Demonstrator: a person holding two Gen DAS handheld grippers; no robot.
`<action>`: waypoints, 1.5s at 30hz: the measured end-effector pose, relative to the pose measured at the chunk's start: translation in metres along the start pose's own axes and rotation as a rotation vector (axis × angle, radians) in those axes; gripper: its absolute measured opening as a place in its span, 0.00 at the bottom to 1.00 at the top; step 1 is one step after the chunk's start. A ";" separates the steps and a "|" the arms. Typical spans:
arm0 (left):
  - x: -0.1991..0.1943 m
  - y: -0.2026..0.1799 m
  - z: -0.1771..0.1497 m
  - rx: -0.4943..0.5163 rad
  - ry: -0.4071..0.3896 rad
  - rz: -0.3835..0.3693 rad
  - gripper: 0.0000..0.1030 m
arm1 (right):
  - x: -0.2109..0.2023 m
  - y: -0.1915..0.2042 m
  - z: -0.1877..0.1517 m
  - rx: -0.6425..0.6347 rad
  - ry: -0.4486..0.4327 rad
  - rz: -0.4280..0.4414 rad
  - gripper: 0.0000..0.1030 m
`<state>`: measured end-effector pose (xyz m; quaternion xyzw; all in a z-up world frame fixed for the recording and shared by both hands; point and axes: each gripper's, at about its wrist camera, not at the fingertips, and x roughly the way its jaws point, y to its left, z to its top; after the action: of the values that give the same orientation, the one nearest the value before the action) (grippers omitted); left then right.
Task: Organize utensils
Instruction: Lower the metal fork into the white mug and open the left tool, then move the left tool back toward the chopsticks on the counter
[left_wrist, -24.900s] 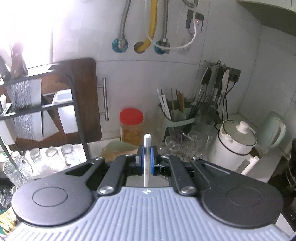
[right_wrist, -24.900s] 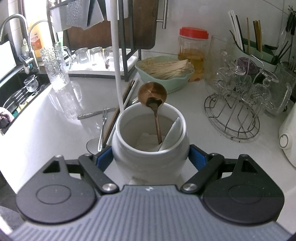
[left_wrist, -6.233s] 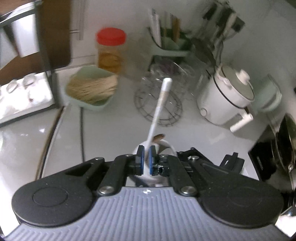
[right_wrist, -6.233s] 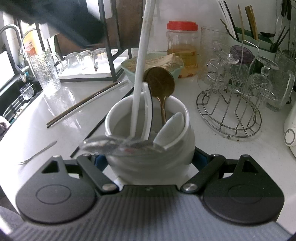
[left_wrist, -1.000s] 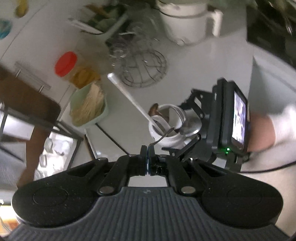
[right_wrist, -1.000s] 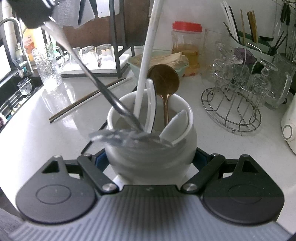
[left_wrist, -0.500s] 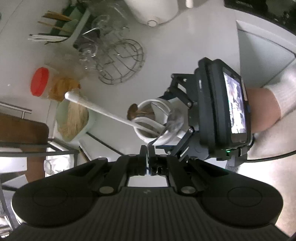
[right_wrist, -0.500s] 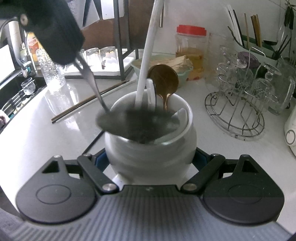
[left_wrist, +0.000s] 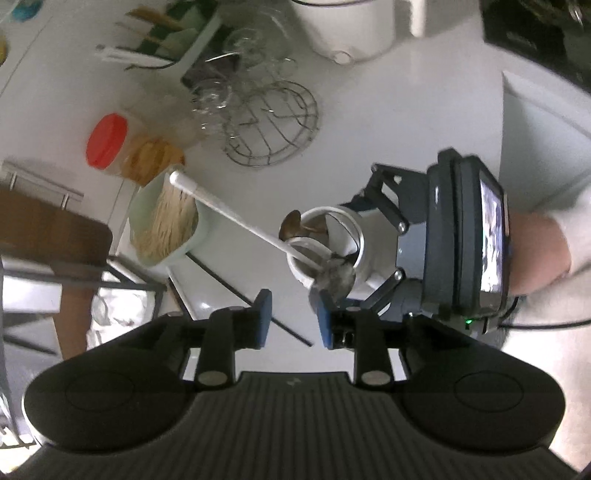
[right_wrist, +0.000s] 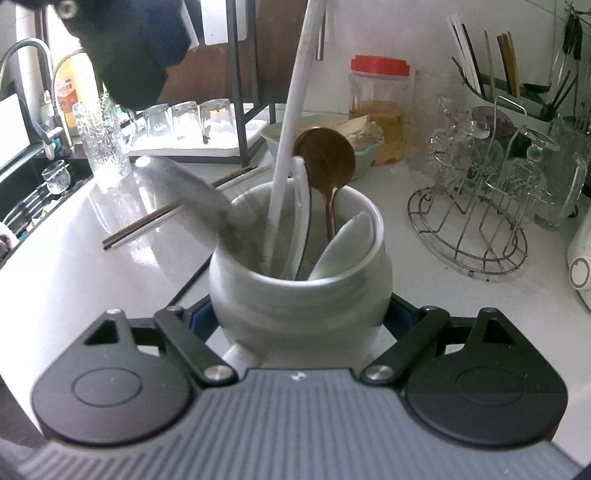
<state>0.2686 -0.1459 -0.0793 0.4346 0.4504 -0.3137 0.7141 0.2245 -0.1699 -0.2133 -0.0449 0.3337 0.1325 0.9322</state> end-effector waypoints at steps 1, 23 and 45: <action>-0.002 0.001 -0.003 -0.027 -0.009 0.001 0.30 | 0.000 0.000 0.000 0.001 -0.001 0.000 0.89; 0.002 0.025 -0.109 -0.656 -0.300 0.029 0.30 | -0.003 0.003 -0.004 0.034 -0.013 -0.026 0.89; 0.071 0.015 -0.176 -0.885 -0.455 -0.106 0.38 | -0.015 0.018 -0.019 0.097 -0.055 -0.108 0.89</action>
<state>0.2439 0.0148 -0.1772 -0.0131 0.3946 -0.2154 0.8932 0.1965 -0.1593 -0.2179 -0.0141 0.3111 0.0668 0.9479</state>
